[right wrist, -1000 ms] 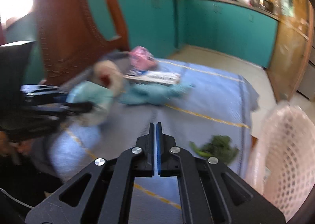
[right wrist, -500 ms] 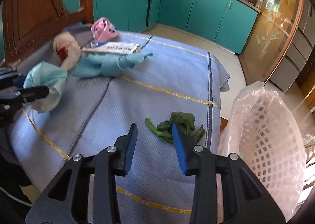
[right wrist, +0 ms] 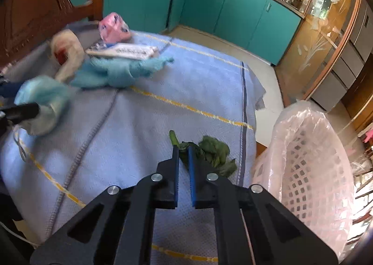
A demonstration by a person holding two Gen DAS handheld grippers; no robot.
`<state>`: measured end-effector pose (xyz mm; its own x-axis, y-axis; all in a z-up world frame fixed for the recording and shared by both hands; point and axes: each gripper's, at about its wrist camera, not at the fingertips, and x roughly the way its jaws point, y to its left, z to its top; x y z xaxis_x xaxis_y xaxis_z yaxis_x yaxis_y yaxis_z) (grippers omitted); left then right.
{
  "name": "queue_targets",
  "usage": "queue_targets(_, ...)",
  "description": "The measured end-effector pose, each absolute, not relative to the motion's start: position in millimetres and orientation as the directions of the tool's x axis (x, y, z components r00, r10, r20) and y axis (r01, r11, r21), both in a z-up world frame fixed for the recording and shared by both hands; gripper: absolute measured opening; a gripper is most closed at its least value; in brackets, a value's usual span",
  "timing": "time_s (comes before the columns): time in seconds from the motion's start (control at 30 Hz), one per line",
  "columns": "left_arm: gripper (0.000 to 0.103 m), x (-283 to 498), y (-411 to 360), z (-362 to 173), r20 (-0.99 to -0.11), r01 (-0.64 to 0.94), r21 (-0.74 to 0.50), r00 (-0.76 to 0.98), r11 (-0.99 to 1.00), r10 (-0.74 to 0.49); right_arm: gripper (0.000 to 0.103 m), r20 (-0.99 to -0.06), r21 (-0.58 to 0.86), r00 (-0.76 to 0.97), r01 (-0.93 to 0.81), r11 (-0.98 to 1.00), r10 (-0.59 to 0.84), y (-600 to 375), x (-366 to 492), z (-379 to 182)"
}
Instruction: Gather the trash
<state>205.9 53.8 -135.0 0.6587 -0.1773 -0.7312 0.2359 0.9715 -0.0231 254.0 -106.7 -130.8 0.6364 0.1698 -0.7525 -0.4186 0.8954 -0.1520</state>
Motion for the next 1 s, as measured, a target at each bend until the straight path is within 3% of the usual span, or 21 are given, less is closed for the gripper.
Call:
queue_targets(0.2, 0.054, 207, 54, -138, -0.74, 0.222, -0.012, 0.654, 0.975, -0.158, 0.008, -0.687, -0.01, 0.592, -0.587, 0.809, 0.421, -92, 227, -111)
queue_targets(0.43, 0.063, 214, 59, -148, -0.772, 0.182, -0.011, 0.623, 0.983, -0.124, 0.012, -0.739, -0.031, 0.55, -0.606, 0.795, 0.39, -77, 225, -125)
queue_targets(0.5, 0.063, 216, 61, -150, -0.78, 0.175, -0.015, 0.613, 0.984, -0.121, 0.037, -0.736, -0.055, 0.569, -0.59, 0.805, 0.367, -76, 225, -126)
queue_targets(0.6, 0.064, 217, 60, -154, -0.791, 0.171, -0.01, 0.602, 0.985, -0.112, 0.059, -0.722, -0.079, 0.602, -0.56, 0.825, 0.34, -77, 225, -126)
queue_targets(0.67, 0.064, 218, 60, -156, -0.795, 0.172, -0.012, 0.596, 0.985, -0.113, 0.065, -0.723, -0.092, 0.617, -0.532, 0.841, 0.311, -82, 230, -127)
queue_targets(0.87, 0.064, 221, 60, -164, -0.814, 0.175, -0.033, 0.567, 0.984, -0.128, 0.065, -0.766, -0.091, 0.587, -0.504, 0.859, 0.263, -87, 240, -139)
queue_targets(0.93, 0.056, 221, 58, -165, -0.814, 0.176, -0.022, 0.568, 0.984, -0.12, 0.062, -0.772, -0.094, 0.578, -0.513, 0.853, 0.263, -84, 239, -141)
queue_targets(1.0, 0.045, 220, 58, -165, -0.811, 0.178, -0.019, 0.572, 0.984, -0.119, 0.036, -0.779, -0.092, 0.566, -0.527, 0.845, 0.268, -82, 239, -143)
